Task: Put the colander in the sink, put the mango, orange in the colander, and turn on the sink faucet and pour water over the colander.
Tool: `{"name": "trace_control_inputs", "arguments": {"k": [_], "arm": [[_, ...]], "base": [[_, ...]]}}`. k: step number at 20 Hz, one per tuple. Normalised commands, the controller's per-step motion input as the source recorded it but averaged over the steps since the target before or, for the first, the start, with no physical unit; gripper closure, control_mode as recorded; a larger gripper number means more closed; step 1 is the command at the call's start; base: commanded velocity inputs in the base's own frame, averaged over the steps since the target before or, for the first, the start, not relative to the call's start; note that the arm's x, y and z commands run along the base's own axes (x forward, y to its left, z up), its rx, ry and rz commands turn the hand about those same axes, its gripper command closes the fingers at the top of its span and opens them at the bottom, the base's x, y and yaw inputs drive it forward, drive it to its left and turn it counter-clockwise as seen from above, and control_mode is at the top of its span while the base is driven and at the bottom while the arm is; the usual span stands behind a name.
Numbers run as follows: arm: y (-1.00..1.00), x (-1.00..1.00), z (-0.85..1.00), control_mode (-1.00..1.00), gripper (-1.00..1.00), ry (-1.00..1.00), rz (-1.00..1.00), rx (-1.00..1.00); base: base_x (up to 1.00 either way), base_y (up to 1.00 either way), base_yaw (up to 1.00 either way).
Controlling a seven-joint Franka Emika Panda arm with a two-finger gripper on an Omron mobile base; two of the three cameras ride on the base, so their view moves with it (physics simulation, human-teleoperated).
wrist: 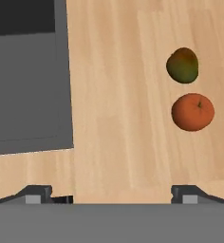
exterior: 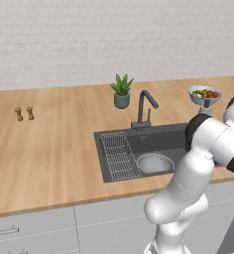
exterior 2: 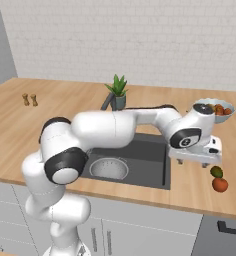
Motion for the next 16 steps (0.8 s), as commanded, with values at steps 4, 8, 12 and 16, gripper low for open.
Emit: {"name": "trace_control_inputs", "arguments": {"k": [4, 8, 12, 16], "arm": [[-0.01, -0.03, -0.03, -1.00, -1.00, -0.10, -0.36, 0.00], [0.00, -0.05, -0.11, -1.00, -1.00, -0.08, -0.27, -0.01], [0.00, -0.12, -0.30, -1.00, -1.00, -0.11, -0.20, -0.07], [0.00, -0.06, -0.38, -1.00, -1.00, -0.09, -0.15, -0.13]], "base": [[0.00, 0.00, 0.00], [0.00, 0.00, 0.00], [0.00, 0.00, 0.00], [0.00, 0.00, 0.00]]}}
